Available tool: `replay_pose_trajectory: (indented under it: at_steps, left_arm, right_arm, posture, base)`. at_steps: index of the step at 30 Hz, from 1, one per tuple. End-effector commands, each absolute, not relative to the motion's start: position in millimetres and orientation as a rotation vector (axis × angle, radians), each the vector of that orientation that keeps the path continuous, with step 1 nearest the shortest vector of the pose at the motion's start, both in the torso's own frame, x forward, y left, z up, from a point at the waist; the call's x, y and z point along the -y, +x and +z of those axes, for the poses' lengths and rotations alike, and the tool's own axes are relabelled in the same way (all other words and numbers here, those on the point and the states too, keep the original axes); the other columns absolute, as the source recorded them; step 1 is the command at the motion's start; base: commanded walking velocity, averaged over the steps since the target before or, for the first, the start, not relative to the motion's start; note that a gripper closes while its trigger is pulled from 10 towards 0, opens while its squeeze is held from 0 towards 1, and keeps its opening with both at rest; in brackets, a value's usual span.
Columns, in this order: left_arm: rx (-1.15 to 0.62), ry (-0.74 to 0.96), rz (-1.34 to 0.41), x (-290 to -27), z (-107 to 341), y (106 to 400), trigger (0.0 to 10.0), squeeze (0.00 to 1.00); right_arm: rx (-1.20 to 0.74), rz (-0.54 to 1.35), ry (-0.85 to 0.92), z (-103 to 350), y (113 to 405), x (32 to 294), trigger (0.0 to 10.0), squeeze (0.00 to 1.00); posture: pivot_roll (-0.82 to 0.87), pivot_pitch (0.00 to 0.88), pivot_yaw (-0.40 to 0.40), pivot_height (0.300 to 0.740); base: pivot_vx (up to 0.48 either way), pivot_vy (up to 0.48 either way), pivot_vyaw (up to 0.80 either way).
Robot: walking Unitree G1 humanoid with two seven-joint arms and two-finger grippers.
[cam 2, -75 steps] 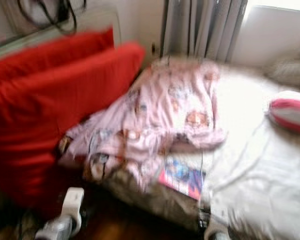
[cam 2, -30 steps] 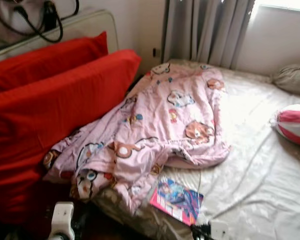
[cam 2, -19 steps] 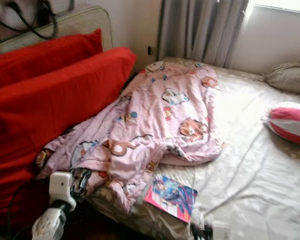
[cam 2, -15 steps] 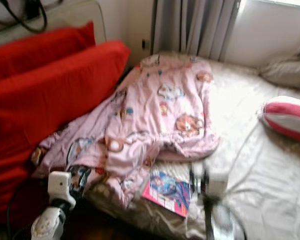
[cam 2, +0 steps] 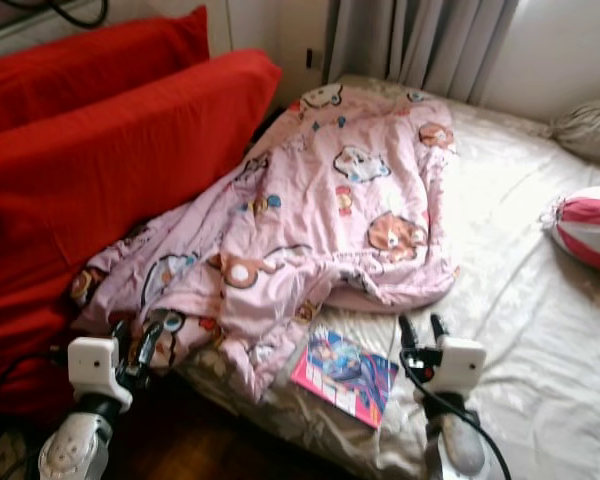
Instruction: Clean up the room
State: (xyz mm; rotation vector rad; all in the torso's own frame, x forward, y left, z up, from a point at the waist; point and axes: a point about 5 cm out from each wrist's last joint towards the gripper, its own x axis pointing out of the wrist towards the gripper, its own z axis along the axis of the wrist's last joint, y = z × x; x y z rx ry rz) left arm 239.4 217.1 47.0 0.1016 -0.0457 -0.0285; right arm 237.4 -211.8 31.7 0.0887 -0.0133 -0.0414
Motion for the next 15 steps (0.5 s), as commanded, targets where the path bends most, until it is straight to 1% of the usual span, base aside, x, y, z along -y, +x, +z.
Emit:
replay_pose_trajectory:
  at_steps: [1,8,10,12,15]
  left_arm:
    - [0.040,0.079,-0.032,-216.0,47.4,237.2,10.0,0.00]
    - [0.049,0.056,-0.041,-209.6,57.2,236.9,10.0,0.00]
    - [0.050,0.051,-0.048,-207.3,60.6,236.8,10.0,0.00]
    - [0.050,0.049,-0.050,-206.8,61.4,237.0,10.0,0.00]
    - [0.051,0.046,-0.055,-206.5,63.7,237.9,10.0,0.00]
  right_arm:
    - [0.009,-0.063,0.085,33.7,237.3,213.9,10.0,0.00]
    - [-0.006,-0.058,0.064,39.8,246.7,210.8,10.0,0.00]
    - [-0.031,-0.057,0.062,43.7,246.0,210.2,10.0,0.00]
    - [-0.033,-0.058,0.056,44.4,245.6,210.6,10.0,0.00]
    - [-0.037,-0.072,0.057,44.8,245.9,213.5,10.0,0.00]
  posture:
    - [0.04,0.209,-0.065,0.740]
    - [0.04,0.198,-0.075,0.740]
    - [0.04,0.190,-0.078,0.725]
    - [0.04,0.187,-0.080,0.720]
    - [0.04,0.183,-0.080,0.695]
  base:
    - [0.000,0.000,0.00]
    - [0.000,0.000,0.00]
    - [0.000,0.000,0.00]
    - [0.000,0.000,0.00]
    - [0.000,0.000,0.00]
